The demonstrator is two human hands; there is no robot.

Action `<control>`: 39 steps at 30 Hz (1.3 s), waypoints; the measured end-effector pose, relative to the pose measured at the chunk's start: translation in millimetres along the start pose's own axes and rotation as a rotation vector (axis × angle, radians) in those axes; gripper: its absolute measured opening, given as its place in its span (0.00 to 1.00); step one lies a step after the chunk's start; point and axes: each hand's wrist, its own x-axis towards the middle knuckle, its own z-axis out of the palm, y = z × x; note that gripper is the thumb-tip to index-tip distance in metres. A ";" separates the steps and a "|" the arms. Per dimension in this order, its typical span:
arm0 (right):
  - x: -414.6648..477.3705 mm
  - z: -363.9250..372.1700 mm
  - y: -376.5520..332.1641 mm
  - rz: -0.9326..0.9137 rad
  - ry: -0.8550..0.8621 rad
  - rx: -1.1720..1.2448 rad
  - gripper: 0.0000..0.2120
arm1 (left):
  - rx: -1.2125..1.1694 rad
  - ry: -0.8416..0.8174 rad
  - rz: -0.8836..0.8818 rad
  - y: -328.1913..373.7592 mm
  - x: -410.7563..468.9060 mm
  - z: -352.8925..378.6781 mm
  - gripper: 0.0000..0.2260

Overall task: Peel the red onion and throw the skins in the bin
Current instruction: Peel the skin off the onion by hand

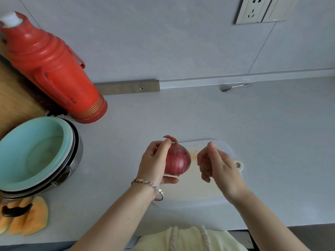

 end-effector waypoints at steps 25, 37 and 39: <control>18.9 -20.3 -0.9 -0.488 -0.368 -0.591 0.05 | 0.238 -0.167 -0.032 -0.2 0.8 -5.0 0.07; -1.4 -2.3 4.8 -0.195 -0.142 0.163 0.08 | -0.141 -0.235 -0.362 -8.4 12.3 -4.0 0.21; 0.8 1.7 5.2 -0.151 -0.125 0.202 0.08 | -0.167 -0.236 -0.391 -8.5 14.1 -1.7 0.23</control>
